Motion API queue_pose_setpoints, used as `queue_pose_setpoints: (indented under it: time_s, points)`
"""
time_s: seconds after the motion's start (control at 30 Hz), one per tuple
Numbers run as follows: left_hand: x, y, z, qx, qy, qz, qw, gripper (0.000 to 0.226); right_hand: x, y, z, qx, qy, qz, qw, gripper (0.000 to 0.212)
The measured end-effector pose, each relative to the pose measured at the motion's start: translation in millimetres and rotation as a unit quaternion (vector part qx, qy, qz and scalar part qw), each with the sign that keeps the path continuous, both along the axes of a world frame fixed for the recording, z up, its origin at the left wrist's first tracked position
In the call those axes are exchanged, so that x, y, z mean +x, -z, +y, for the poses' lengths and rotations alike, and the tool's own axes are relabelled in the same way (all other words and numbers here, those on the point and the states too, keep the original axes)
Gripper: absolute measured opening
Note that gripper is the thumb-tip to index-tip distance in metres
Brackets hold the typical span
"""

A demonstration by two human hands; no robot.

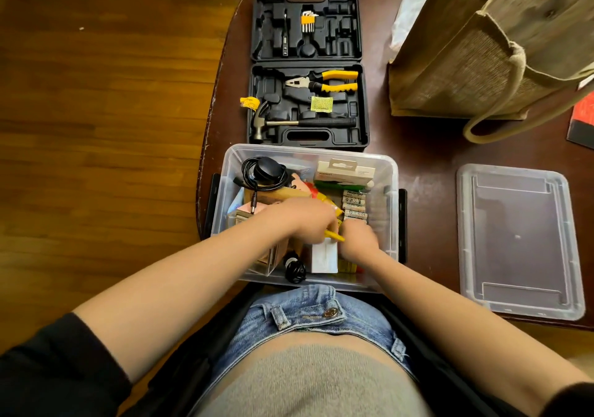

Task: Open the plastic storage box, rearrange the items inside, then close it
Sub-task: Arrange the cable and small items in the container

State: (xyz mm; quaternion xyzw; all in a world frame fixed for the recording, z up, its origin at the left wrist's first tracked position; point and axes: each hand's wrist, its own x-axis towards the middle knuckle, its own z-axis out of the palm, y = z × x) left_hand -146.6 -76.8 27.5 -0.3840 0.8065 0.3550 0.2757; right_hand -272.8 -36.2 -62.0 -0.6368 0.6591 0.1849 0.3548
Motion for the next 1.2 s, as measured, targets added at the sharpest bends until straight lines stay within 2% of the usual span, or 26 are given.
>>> queue_pose_setpoints:
  time_s: [0.07, 0.13, 0.27, 0.43, 0.53, 0.7, 0.87, 1.03, 1.2]
  points:
    - [-8.1, 1.5, 2.6, 0.004, 0.055, -0.048, 0.997, 0.043, -0.1, 4.1, 1.5, 0.008, 0.023, -0.019, 1.0, 0.028]
    - [-12.8, 1.3, 0.9, -0.009, 0.078, -0.064, 0.995, 0.048, -1.0, 9.4, 3.9, 0.009, 0.059, -0.042, 0.997, 0.034]
    - [-11.9, 1.7, -6.7, 0.004, 0.081, -0.067, 0.994, 0.05, 2.5, 14.8, 2.4, 0.03, 0.106, -0.061, 0.992, 0.027]
    - [-1.5, 7.9, -8.5, 0.032, 0.065, -0.048, 0.996, 0.05, 6.9, 14.8, -1.8, 0.041, 0.09, -0.052, 0.994, 0.025]
    - [4.2, 10.9, -8.2, 0.042, 0.046, -0.036, 0.997, 0.052, 8.1, 15.6, -3.2, 0.052, 0.066, -0.041, 0.996, 0.011]
    - [5.7, 11.3, -6.3, 0.037, 0.039, -0.033, 0.998, 0.049, 4.1, 14.7, -7.4, 0.088, 0.075, -0.052, 0.992, 0.028]
    - [6.5, 10.4, -5.9, 0.037, 0.036, -0.032, 0.998, 0.049, 7.4, 17.1, 1.8, 0.064, 0.056, -0.02, 0.996, 0.011]
    - [6.6, 11.0, -6.0, 0.038, 0.027, -0.03, 0.998, 0.05, 5.7, 22.5, 6.7, 0.074, 0.126, -0.068, 0.987, 0.027]
    - [8.2, 11.6, -4.8, 0.036, 0.031, -0.024, 0.999, 0.049, 7.9, 21.1, 8.9, 0.078, 0.143, -0.067, 0.984, 0.027]
